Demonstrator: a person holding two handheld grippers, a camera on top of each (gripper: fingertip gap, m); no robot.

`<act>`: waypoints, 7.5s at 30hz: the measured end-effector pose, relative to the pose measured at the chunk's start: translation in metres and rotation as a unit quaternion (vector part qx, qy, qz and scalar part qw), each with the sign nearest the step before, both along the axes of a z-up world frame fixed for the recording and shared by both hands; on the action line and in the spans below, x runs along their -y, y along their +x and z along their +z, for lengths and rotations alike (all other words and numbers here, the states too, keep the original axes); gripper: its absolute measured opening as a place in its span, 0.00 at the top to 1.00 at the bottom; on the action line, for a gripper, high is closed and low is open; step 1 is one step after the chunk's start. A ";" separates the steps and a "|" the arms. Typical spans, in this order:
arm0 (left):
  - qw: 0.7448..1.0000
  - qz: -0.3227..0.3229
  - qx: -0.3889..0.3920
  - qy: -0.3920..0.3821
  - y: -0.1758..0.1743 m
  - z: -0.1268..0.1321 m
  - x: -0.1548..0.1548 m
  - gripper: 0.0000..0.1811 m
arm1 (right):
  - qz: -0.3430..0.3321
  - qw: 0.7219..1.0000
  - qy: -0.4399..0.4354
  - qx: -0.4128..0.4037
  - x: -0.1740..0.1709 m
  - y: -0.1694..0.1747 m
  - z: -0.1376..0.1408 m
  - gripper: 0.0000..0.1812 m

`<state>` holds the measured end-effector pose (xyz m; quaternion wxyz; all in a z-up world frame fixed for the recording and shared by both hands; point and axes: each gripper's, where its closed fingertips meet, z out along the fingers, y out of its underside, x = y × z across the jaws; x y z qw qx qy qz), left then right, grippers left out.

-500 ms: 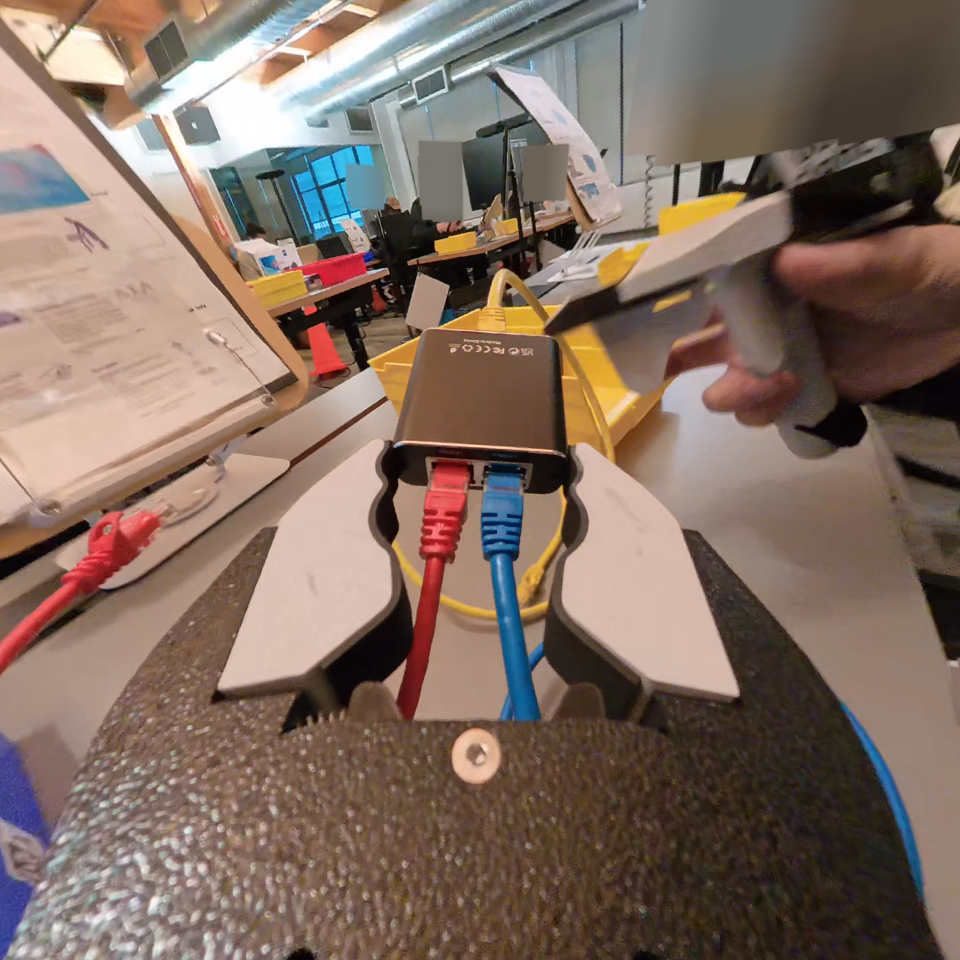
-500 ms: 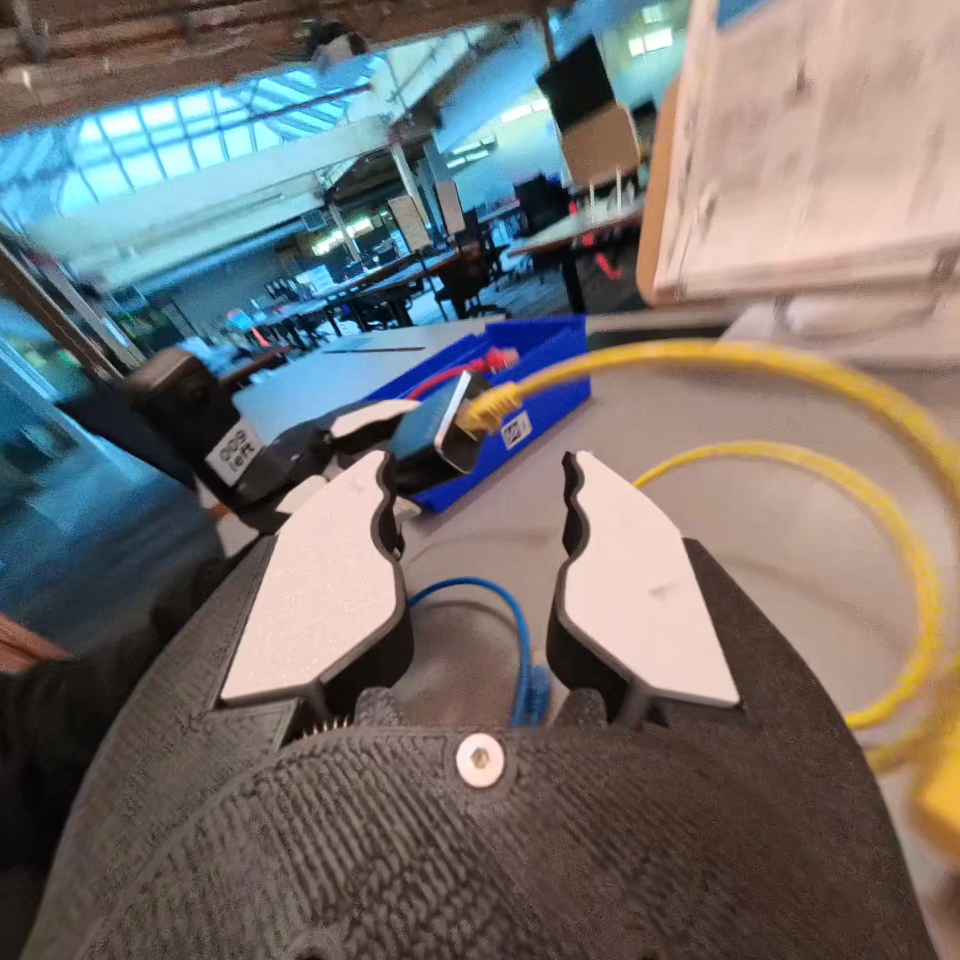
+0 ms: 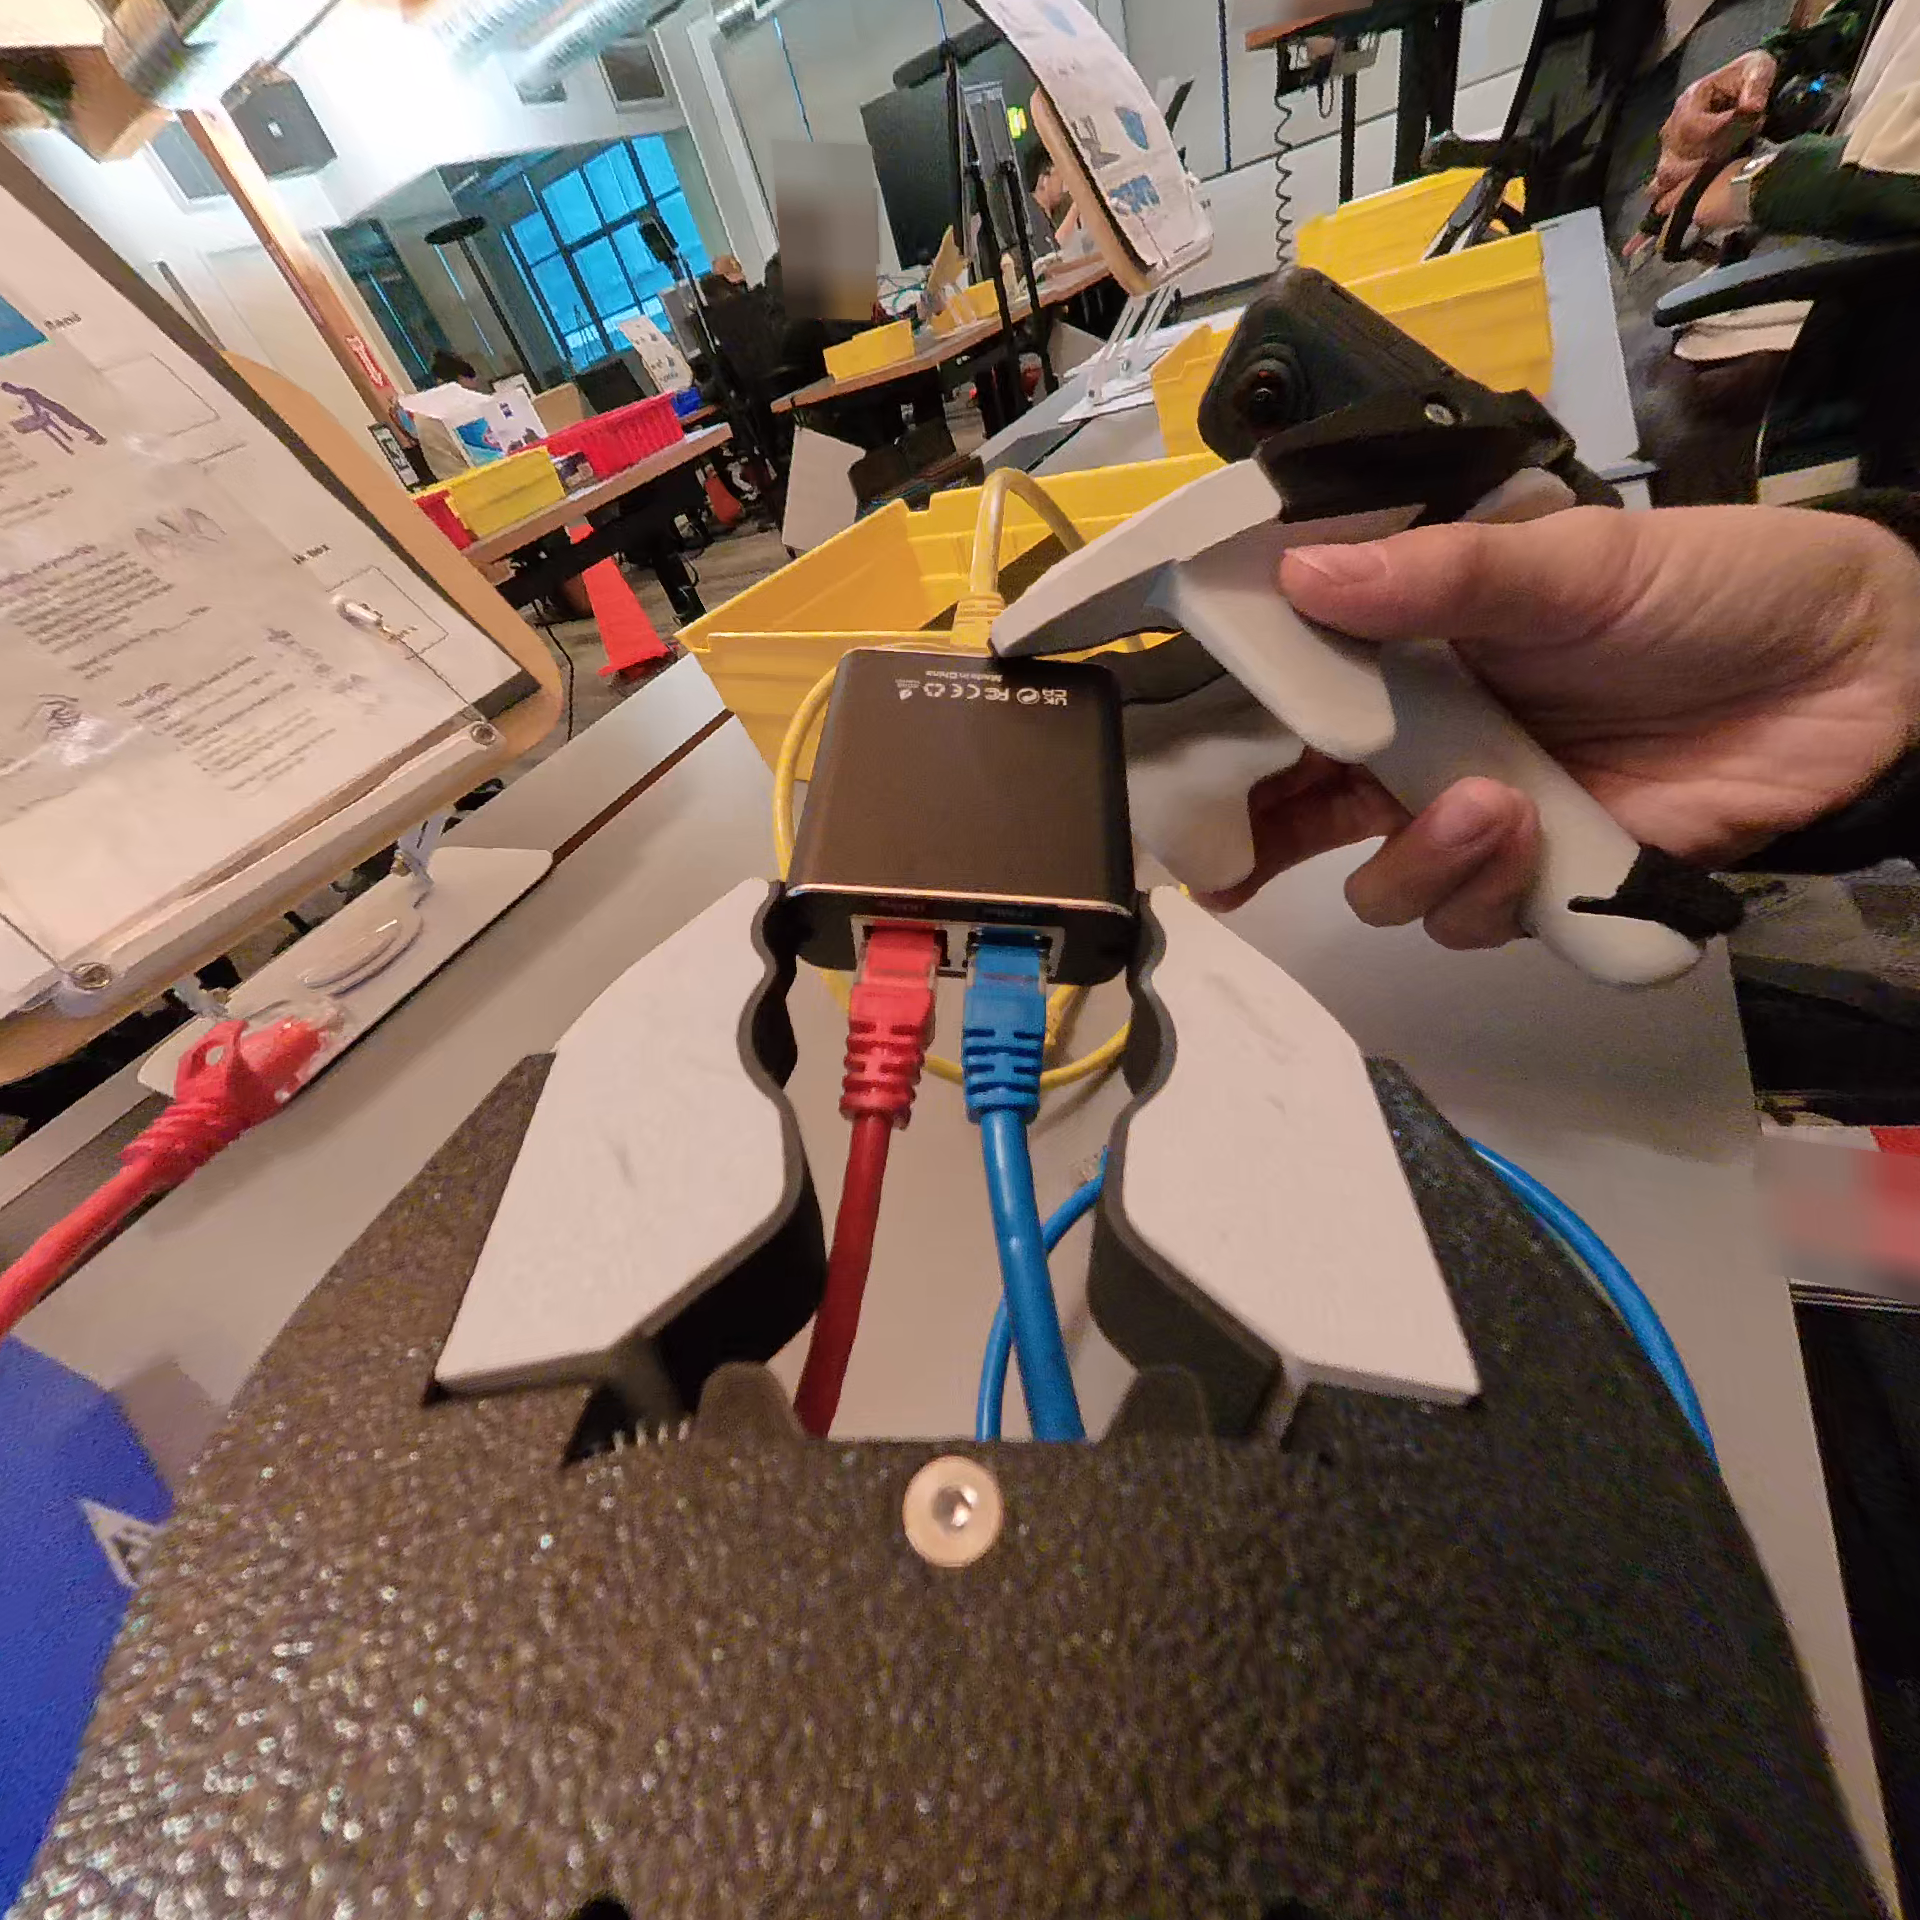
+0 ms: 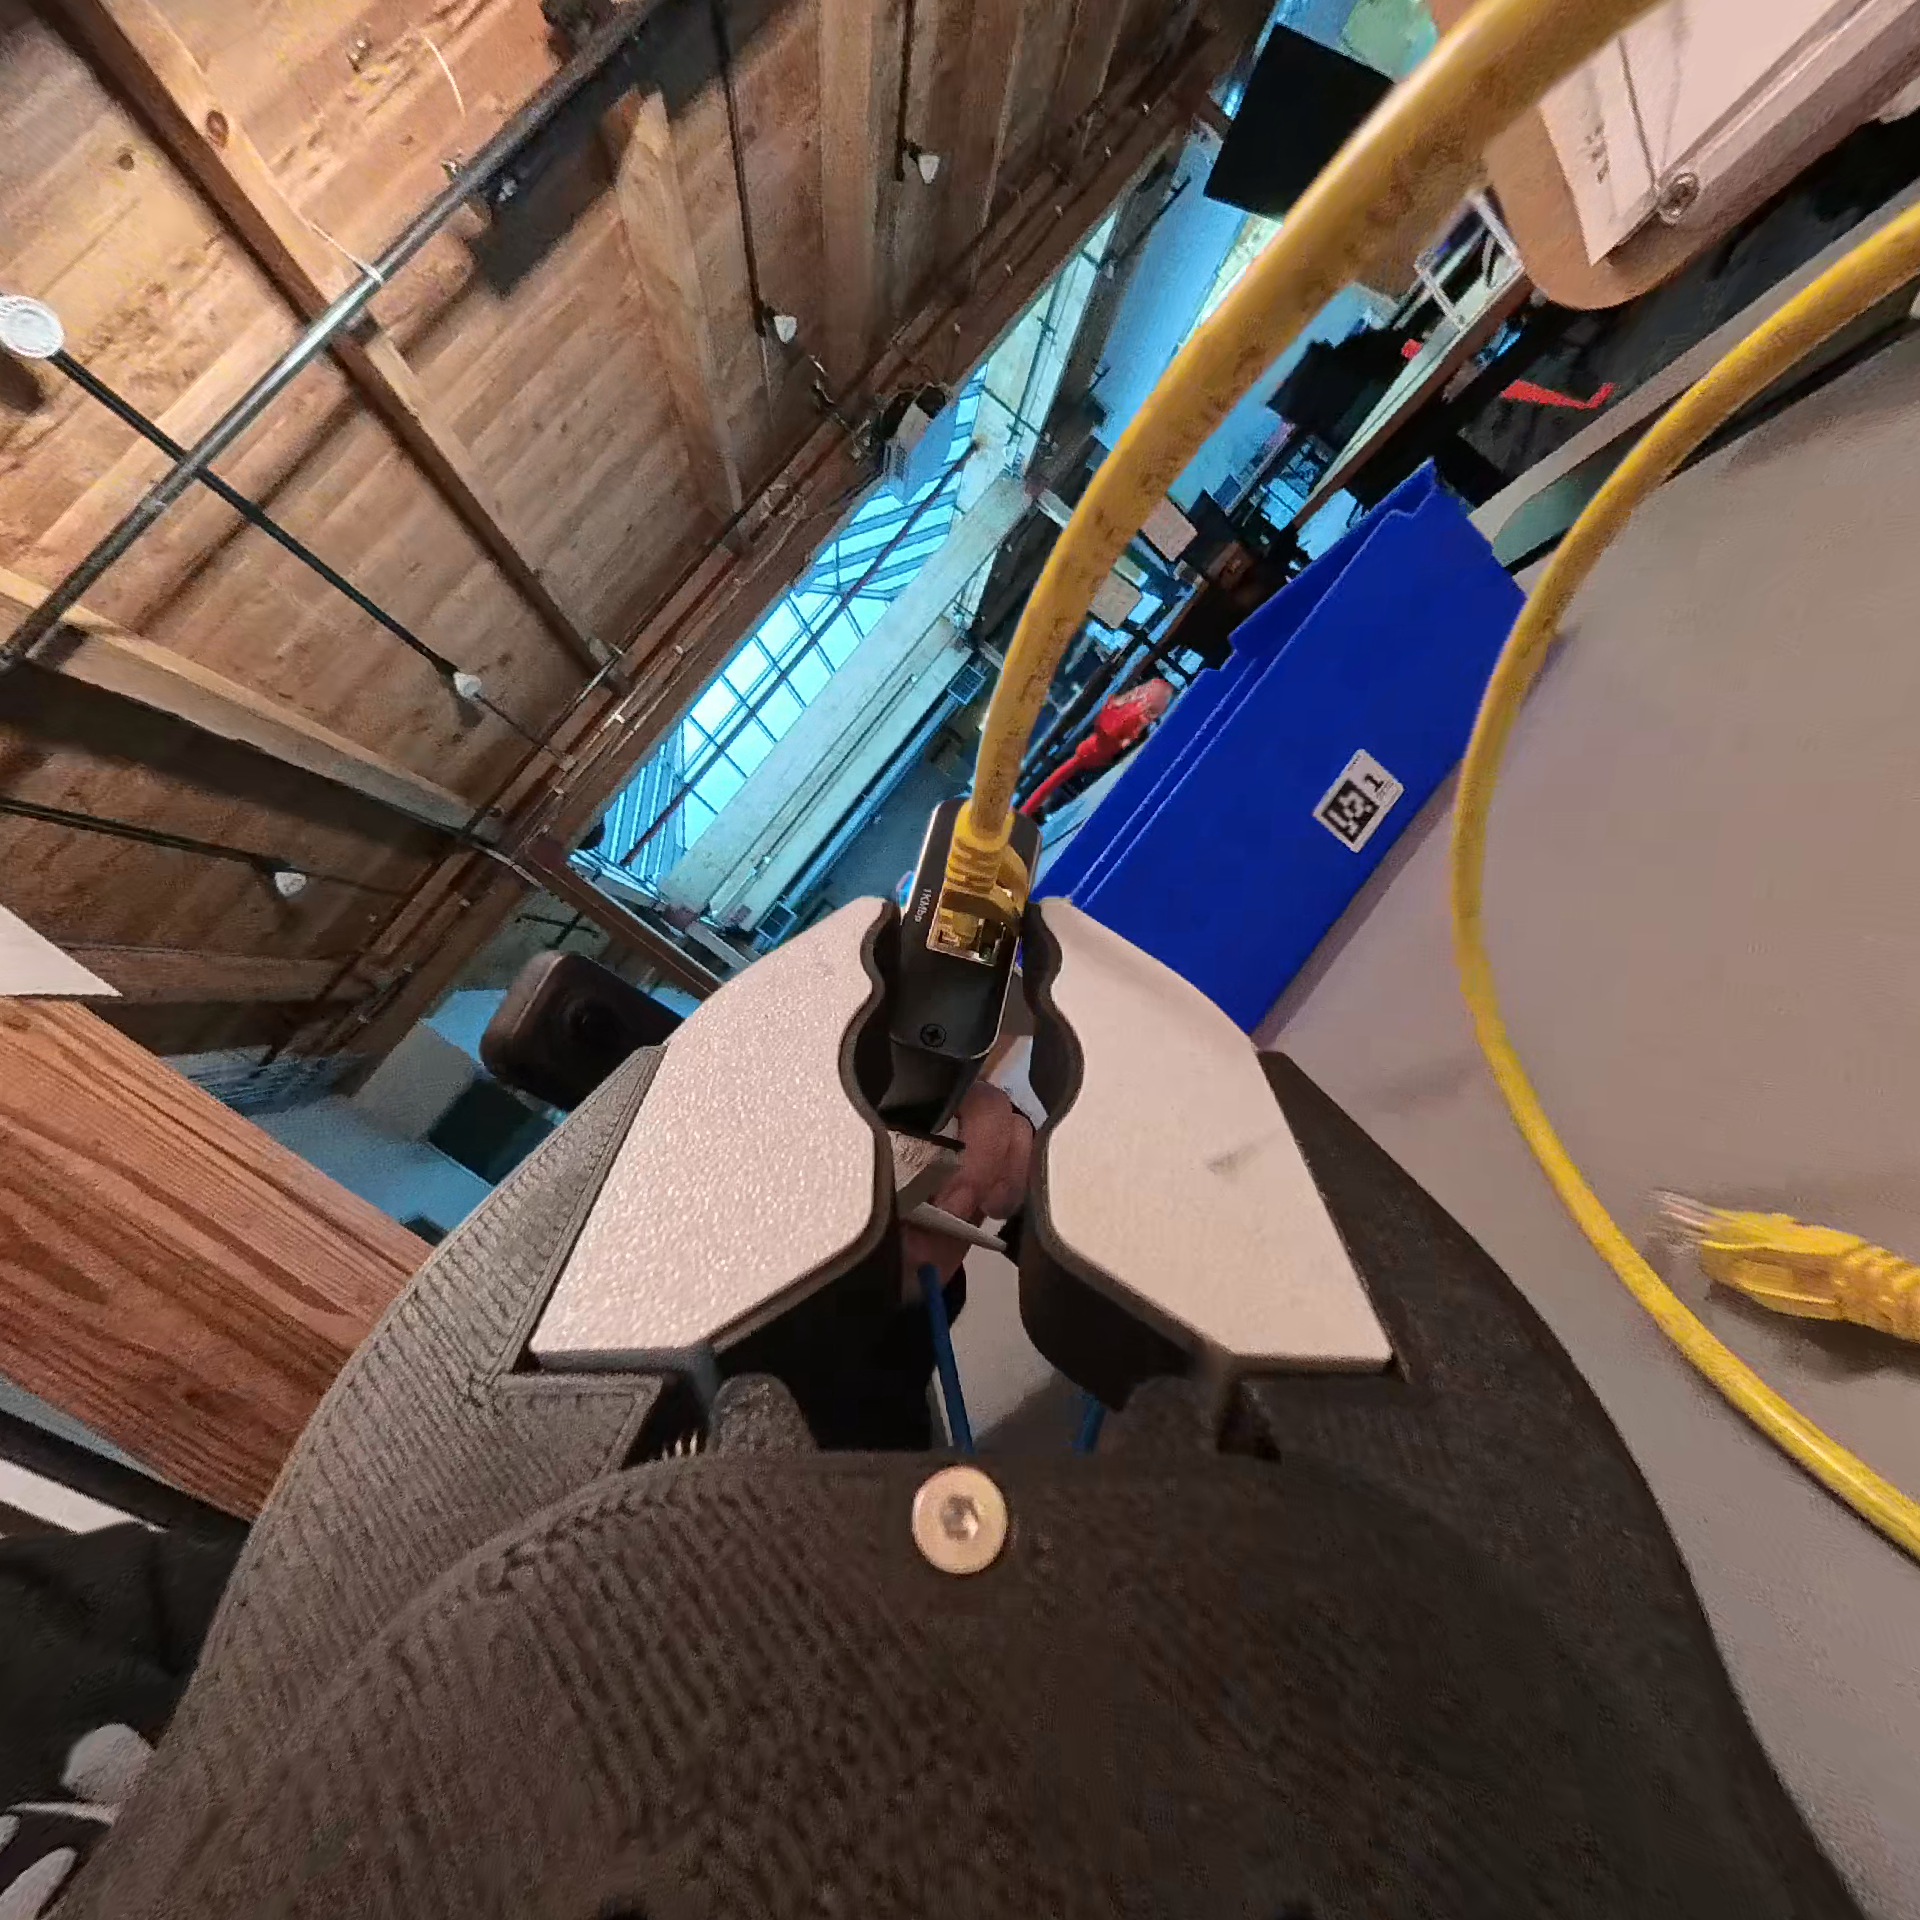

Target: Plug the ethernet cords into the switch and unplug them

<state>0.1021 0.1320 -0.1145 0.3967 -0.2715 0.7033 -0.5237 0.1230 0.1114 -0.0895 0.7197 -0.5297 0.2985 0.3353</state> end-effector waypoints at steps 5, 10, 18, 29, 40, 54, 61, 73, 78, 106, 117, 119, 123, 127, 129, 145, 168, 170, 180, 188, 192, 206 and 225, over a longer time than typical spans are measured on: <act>0.999 0.030 0.019 0.036 -0.002 0.004 -0.007 0.66 | -0.003 0.999 0.024 -0.021 -0.006 0.000 0.004 0.88; 0.994 0.054 0.047 0.081 -0.003 0.009 -0.009 0.66 | -0.013 1.000 0.023 -0.018 -0.006 -0.002 0.005 0.89; 0.986 0.073 0.091 0.118 -0.001 0.012 -0.008 0.66 | -0.004 0.999 0.028 -0.019 -0.003 -0.002 0.008 0.89; 0.986 0.086 0.106 0.101 0.001 0.016 -0.001 0.66 | -0.013 0.995 0.089 -0.039 0.004 0.003 0.013 0.93; 0.986 0.099 0.094 0.095 0.007 0.004 0.000 0.66 | -0.029 0.994 0.098 -0.046 0.004 0.009 0.001 0.93; 0.970 0.131 0.146 0.144 0.010 0.002 0.001 0.66 | 0.000 0.995 0.095 0.037 0.006 0.010 -0.002 0.96; 0.977 0.126 0.150 0.083 0.009 0.011 0.007 0.66 | -0.010 0.991 0.071 0.117 0.010 0.007 0.011 0.95; 0.968 0.150 0.173 0.100 0.009 0.010 0.005 0.67 | -0.011 0.992 0.080 0.100 0.008 0.008 0.012 0.96; 0.966 0.155 0.175 0.113 0.009 0.010 0.004 0.66 | -0.031 0.993 0.109 0.045 0.007 0.010 0.011 0.96; 0.966 0.158 0.181 0.100 0.012 0.006 0.008 0.66 | -0.007 0.990 0.113 0.080 0.011 0.006 0.013 0.93; 0.941 0.201 0.232 0.140 0.007 0.022 0.007 0.66 | 0.017 0.988 0.129 0.080 0.011 0.001 0.029 0.94; 0.936 0.210 0.239 0.148 0.006 0.023 0.005 0.66 | 0.023 0.987 0.142 0.068 0.011 0.000 0.031 0.94; 0.939 0.236 0.227 0.108 0.002 0.023 -0.016 0.67 | -0.017 0.983 0.177 0.052 0.030 0.032 0.045 0.94; 0.960 0.202 0.182 0.063 0.005 0.024 -0.024 0.67 | 0.021 0.978 0.090 0.185 0.013 -0.004 0.048 0.94; 0.969 0.188 0.158 0.023 0.005 0.024 -0.028 0.67 | 0.045 0.974 0.095 0.200 0.023 -0.012 0.067 0.94; 0.985 0.142 0.092 -0.029 0.009 0.009 -0.035 0.66 | -0.019 0.982 -0.074 0.175 0.121 0.123 0.079 0.93; 0.998 0.048 -0.014 -0.046 0.012 -0.004 -0.003 0.66 | -0.070 0.936 -0.283 0.199 0.112 0.078 -0.009 0.48; 0.998 0.053 0.008 -0.033 0.015 -0.001 0.002 0.66 | 0.045 0.964 -0.198 0.175 0.068 0.024 -0.002 0.49; 0.990 0.081 0.110 0.027 0.026 0.023 0.016 0.66 | 0.100 0.973 -0.067 0.197 -0.011 -0.018 0.010 0.85; 0.994 0.079 -0.041 0.059 0.017 0.006 0.011 0.55 | -0.105 0.831 -0.213 0.504 0.023 0.022 0.030 0.86; 0.995 0.081 -0.053 -0.018 0.005 0.065 0.031 0.56 | -0.196 0.697 -0.287 0.627 0.025 0.022 0.030 0.86; 0.979 0.163 -0.074 0.096 0.011 0.057 0.043 0.65 | -0.272 0.535 -0.354 0.718 0.012 0.006 0.026 0.86; 0.987 -0.151 0.000 -0.051 -0.010 0.074 0.070 0.65 | 0.023 0.764 -0.167 0.623 0.017 -0.029 0.000 0.46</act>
